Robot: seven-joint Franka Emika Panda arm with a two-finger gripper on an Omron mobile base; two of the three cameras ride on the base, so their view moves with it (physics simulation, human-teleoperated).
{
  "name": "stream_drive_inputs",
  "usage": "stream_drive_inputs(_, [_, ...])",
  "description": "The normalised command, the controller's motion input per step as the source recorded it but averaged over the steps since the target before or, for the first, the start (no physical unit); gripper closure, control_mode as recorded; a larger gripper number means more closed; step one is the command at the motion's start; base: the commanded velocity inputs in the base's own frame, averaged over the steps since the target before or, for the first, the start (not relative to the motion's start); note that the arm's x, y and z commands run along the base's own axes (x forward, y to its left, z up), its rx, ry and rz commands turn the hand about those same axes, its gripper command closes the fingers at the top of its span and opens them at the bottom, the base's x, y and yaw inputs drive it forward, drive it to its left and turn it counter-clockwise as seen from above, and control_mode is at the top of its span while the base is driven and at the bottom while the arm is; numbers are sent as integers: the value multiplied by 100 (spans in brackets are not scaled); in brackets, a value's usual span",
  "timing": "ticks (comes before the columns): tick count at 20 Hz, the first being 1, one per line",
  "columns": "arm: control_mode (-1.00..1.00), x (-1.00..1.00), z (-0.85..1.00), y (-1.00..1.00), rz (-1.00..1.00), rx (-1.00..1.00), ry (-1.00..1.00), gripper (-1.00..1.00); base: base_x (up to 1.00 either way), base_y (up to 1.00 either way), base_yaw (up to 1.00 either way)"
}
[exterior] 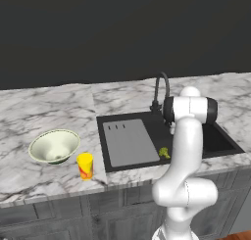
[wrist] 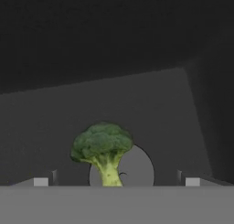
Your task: Remove the broccoli and broccoli from the sink. Then move the bowl and cup from the counter to the sink for washing.
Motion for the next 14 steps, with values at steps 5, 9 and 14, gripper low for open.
stream_drive_inputs(5, [-100,4,-12,1,-6,0,0,-100,0,0,0])
stream_drive_inputs(9, [-100,6,-12,2,-3,0,0,-100,0,0,0])
stream_drive_inputs(14, [-100,8,-14,2,-1,0,0,-100,0,0,0])
